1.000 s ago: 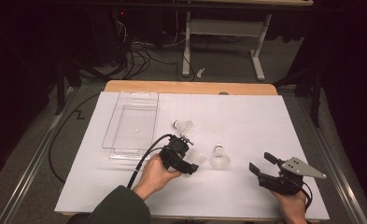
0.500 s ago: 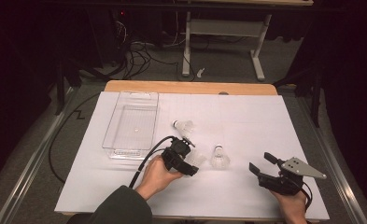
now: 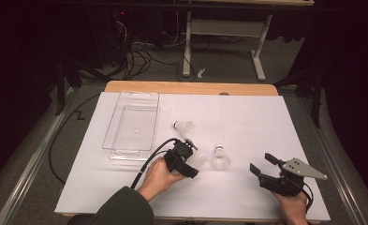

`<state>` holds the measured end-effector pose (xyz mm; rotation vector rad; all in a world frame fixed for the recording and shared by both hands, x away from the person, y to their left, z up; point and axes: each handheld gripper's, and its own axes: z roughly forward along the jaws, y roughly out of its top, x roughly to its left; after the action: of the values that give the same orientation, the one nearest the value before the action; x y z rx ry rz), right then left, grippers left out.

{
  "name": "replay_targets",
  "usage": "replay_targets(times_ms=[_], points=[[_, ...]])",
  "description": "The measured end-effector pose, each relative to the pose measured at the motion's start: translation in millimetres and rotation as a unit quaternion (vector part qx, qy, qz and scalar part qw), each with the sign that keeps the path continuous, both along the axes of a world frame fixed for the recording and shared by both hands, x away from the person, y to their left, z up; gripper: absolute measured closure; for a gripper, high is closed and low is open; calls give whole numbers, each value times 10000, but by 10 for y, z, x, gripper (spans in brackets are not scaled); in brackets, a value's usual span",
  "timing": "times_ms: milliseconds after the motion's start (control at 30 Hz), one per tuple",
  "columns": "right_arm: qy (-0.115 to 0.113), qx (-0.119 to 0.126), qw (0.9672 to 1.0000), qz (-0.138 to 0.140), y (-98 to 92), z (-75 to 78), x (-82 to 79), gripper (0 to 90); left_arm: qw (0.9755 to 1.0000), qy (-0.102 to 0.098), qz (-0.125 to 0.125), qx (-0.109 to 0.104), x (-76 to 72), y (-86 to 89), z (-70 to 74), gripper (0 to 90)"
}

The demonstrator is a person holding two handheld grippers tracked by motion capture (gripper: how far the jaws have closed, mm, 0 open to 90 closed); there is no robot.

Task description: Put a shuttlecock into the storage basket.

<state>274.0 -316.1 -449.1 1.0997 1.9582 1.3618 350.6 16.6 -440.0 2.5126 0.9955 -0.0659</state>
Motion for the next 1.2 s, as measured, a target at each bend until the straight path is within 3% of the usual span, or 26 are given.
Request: replay_targets(times_ms=[400,933,1200], points=[[5,-5,10000,6,1,-1,1,270,10000,40,-33,56,1,-25,-33,449],[4,-33,10000,12,3,-3,2,272,9999,-55,-83,38,-6,-14,-25,640],[-1,-41,10000,17,4,-3,1,273,9999,-116,-79,21,-9,-1,-11,648]])
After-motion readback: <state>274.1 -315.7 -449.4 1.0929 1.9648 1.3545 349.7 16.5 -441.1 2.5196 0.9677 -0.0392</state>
